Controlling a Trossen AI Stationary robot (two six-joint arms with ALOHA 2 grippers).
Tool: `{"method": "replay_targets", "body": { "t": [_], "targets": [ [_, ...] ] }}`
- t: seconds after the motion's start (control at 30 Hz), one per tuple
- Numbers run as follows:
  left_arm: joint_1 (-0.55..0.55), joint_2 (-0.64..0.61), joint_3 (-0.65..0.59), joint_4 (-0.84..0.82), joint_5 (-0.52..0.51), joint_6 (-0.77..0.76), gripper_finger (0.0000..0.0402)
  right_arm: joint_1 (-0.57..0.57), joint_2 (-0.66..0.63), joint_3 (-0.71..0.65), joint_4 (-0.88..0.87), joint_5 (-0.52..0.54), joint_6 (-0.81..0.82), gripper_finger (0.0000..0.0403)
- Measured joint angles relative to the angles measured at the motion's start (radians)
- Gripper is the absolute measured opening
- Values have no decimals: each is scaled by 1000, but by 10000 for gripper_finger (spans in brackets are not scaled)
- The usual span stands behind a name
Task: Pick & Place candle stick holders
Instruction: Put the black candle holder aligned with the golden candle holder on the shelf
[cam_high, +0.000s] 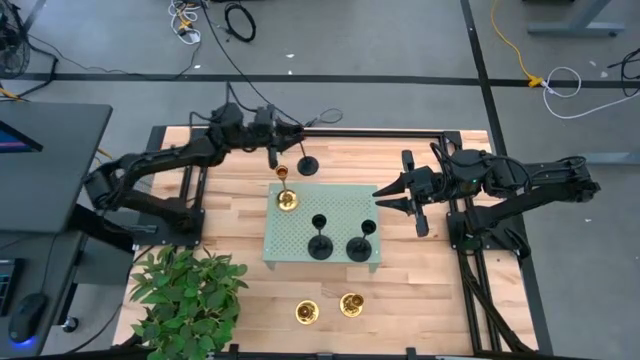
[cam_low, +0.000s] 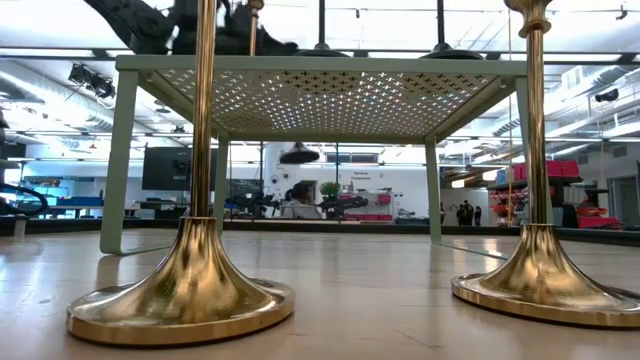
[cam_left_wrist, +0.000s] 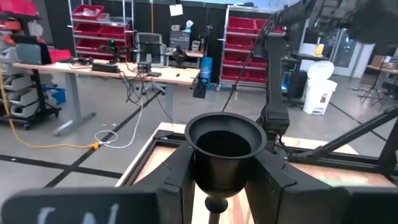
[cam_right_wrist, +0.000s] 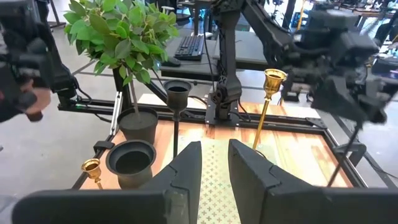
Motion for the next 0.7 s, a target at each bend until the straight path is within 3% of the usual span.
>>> {"method": "replay_targets", "body": {
  "t": [0.37,0.7],
  "targets": [
    [33,-251,0,-217,-24,1,105,0,0,0,0,0,0,79],
    [37,-388,0,-434,-66,-5,105,0,0,0,0,0,0,79]
  ]
}}
